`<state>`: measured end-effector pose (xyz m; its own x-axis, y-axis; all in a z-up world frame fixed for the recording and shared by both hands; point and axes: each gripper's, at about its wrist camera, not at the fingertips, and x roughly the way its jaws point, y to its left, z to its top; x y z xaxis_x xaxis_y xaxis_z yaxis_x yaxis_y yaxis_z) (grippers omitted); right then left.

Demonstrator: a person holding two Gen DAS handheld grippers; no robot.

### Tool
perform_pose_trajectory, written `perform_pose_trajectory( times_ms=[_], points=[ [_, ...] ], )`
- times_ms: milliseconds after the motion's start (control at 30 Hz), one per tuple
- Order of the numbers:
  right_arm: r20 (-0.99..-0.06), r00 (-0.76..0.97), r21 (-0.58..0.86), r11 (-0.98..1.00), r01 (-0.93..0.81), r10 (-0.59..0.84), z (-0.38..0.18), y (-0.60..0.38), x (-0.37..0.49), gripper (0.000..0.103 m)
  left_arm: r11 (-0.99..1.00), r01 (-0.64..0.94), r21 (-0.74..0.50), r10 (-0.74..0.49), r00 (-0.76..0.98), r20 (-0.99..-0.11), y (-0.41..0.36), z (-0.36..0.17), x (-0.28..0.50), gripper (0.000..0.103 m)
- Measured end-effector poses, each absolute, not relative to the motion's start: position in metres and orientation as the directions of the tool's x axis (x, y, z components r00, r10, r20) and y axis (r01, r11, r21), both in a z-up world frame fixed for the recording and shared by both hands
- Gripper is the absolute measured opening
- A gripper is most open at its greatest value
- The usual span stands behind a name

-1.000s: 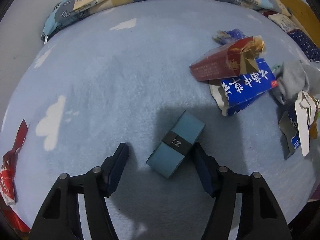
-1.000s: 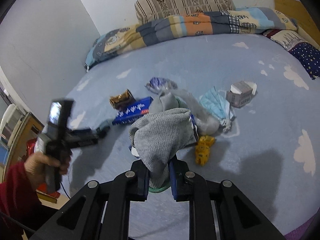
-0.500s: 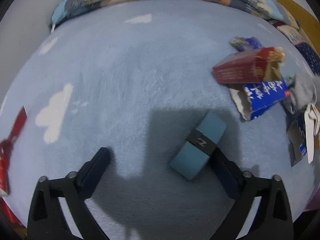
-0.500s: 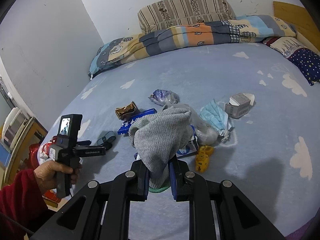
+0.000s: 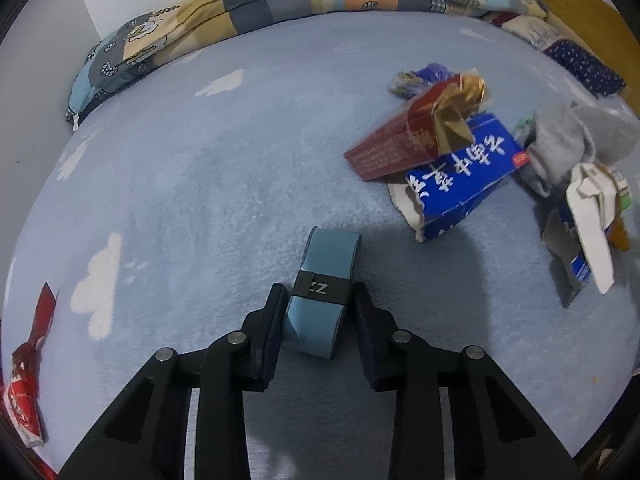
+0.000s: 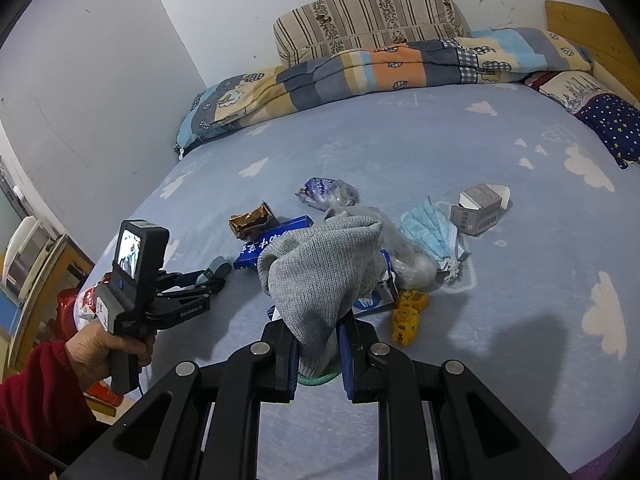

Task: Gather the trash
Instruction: 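Grasp the grey sock with the right tool while the left tool grasps the small blue box, then carry both items to the purple basket while the left tool releases the blue box inside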

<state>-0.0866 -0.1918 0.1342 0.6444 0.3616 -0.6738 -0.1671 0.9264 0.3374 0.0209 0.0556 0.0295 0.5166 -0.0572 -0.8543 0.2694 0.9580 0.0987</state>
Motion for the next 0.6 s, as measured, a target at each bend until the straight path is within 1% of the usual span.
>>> perform_pose_trajectory(
  times_ms=[100,267,467,600],
  points=[
    [-0.671,0.650,0.334,0.928,-0.165,0.357,0.135,-0.193,-0.087,0.017,0.967,0.252,0.028,-0.117,0.541,-0.833,0.058,0.044,0.018,0.031],
    [-0.662,0.663,0.332,0.930,-0.160,0.350,0.138,-0.196,-0.088,0.017,0.961,0.272,-0.058,-0.218,0.608,-0.764,0.044,0.081,0.007,0.031],
    [-0.633,0.695,0.361,0.924,-0.126,0.342,0.151,-0.212,-0.096,0.017,0.909,0.407,-0.093,-0.360,0.650,-0.669,-0.016,0.126,-0.024,0.031],
    [-0.610,0.724,0.379,0.921,-0.091,0.322,0.169,-0.235,-0.114,0.017,0.852,0.508,-0.125,-0.466,0.629,-0.622,-0.064,0.144,-0.052,0.031]
  ],
)
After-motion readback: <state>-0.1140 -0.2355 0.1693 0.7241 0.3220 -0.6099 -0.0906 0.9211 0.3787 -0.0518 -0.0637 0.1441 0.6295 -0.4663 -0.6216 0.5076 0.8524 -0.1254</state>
